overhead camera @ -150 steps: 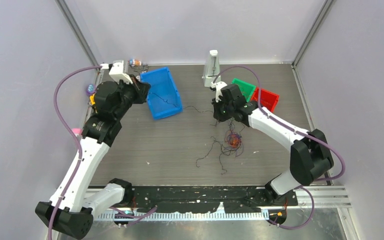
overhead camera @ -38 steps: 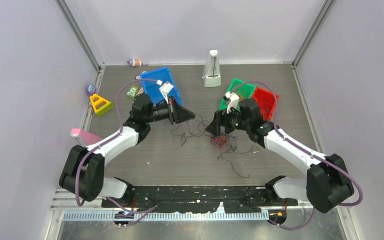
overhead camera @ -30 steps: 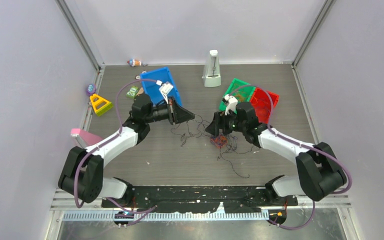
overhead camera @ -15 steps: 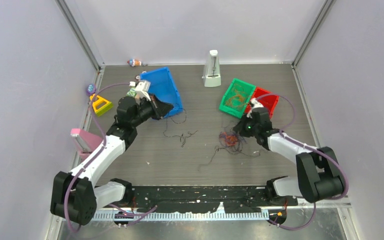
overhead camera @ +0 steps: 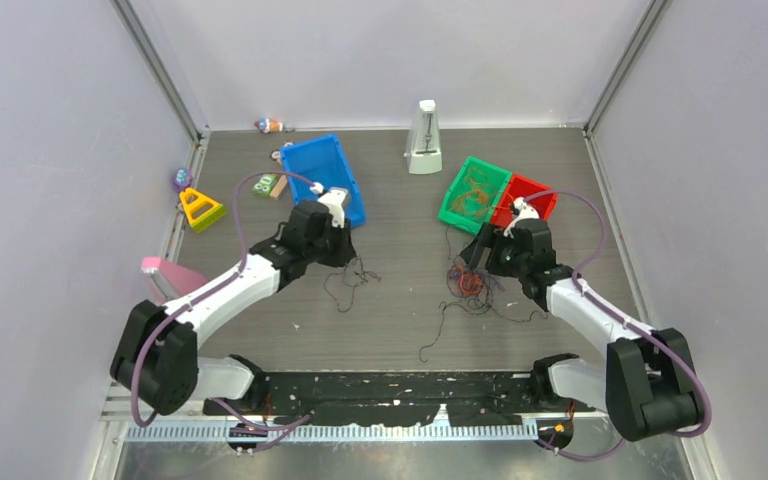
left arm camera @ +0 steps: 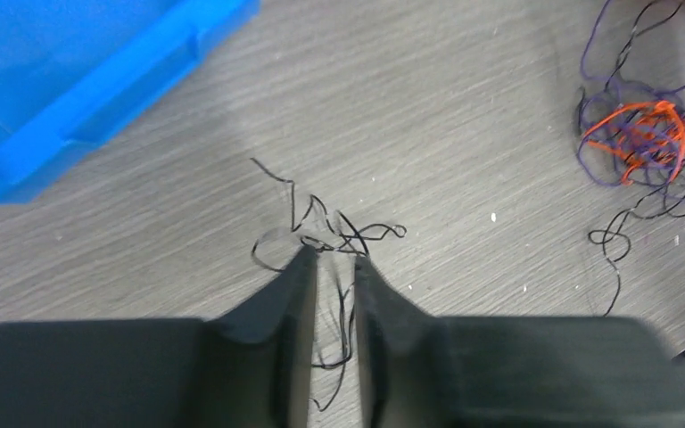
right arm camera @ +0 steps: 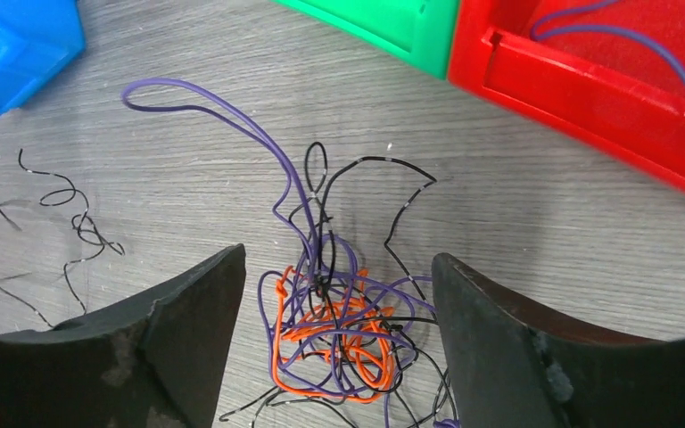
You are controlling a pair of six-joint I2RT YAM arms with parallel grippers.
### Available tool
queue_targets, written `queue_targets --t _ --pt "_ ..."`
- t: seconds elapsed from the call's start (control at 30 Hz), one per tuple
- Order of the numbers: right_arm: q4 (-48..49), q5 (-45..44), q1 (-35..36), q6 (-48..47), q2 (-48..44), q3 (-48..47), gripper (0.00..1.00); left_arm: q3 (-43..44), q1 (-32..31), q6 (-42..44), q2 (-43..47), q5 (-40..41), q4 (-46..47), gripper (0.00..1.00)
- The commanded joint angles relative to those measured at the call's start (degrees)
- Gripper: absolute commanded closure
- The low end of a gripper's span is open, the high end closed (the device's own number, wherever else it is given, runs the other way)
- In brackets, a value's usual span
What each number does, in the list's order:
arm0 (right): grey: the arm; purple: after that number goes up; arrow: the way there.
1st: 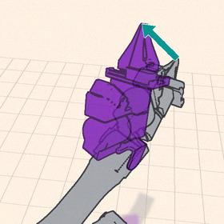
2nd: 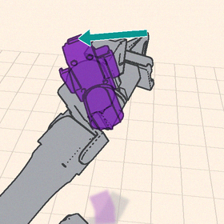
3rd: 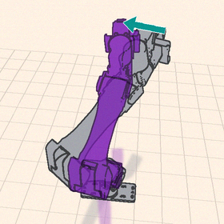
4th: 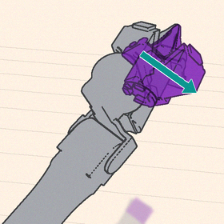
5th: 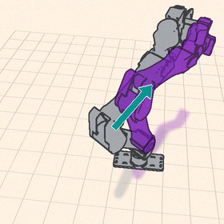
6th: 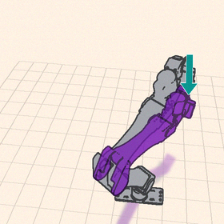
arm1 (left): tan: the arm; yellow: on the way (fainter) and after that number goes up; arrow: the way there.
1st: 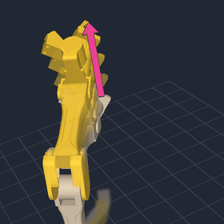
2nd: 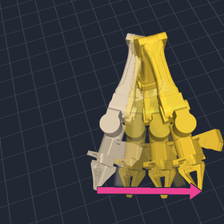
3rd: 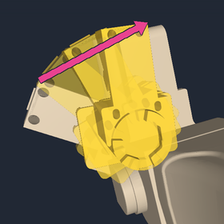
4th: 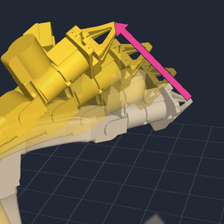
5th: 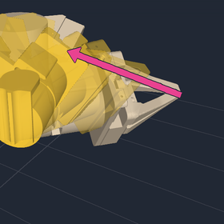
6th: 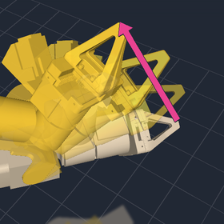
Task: Untangle the cables
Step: Place the cable in the bin.
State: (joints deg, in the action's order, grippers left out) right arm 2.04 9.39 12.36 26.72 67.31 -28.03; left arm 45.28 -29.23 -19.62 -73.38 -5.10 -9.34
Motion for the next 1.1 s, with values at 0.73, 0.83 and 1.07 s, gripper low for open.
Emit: queue_targets --t 0.73,0.83,1.07 --pt "-3.6 1.8 0.1 -1.2 -10.7 -3.5 0.13 15.7 -8.4 2.6 -26.2 0.9 -17.3 0.17" --pt "-3.5 1.7 0.1 -1.1 -11.1 -3.2 0.15 16.1 -8.5 2.2 -27.6 1.1 -17.6 0.64" --pt "-4.0 1.6 0.1 -1.2 -12.2 -3.3 0.17 17.8 -8.5 3.1 -23.9 3.6 -20.1 1.0"
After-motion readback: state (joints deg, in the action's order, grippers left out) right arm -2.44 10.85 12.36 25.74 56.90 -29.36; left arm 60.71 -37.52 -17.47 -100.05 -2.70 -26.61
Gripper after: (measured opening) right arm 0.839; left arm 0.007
